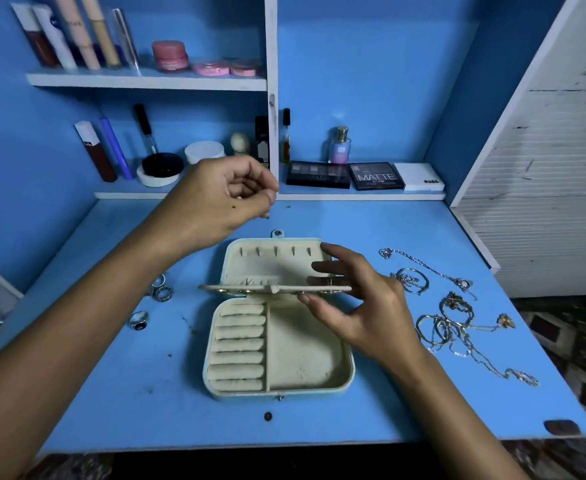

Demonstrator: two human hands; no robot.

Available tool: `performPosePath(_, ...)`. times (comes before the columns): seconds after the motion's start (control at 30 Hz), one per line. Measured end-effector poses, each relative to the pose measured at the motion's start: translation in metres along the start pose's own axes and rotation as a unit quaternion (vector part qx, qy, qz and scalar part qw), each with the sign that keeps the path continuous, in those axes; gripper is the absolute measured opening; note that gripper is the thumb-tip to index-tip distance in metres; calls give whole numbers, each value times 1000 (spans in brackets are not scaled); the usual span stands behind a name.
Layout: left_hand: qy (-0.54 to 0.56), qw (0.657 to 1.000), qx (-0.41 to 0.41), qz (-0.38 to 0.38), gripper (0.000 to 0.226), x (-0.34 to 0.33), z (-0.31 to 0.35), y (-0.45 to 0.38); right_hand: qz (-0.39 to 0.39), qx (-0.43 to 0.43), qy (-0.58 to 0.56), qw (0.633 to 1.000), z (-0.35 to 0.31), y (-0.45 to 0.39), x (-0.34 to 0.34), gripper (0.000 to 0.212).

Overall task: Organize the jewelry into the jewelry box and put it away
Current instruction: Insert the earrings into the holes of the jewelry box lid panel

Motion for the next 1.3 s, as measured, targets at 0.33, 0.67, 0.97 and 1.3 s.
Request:
performPosePath(0.33,-25,995,10,-94,10,-28,-14,21,5,95,90,991,-1,13,5,35)
performPosePath(0.67,-70,980,-2,-185,14,-54,-12,30,-11,101,107,989,4,16,3,40)
performPosePath(0.97,-80,970,-12,-230,13,-67,-9,29,-7,98,105,990,2,16,2,31)
performPosePath(1.3,-85,950,-16,-299,8,-82,-9,35,-8,110,103,989,2,16,2,29)
Point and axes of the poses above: each hand's wrist, its own y-axis away from the middle knuckle, its own x-axis out of the back of the hand, z = x × y, the point moved 10 cm from there along -y, towards the middle knuckle, and after that the axes turned 15 degrees about -y, right-handed, at the moved point
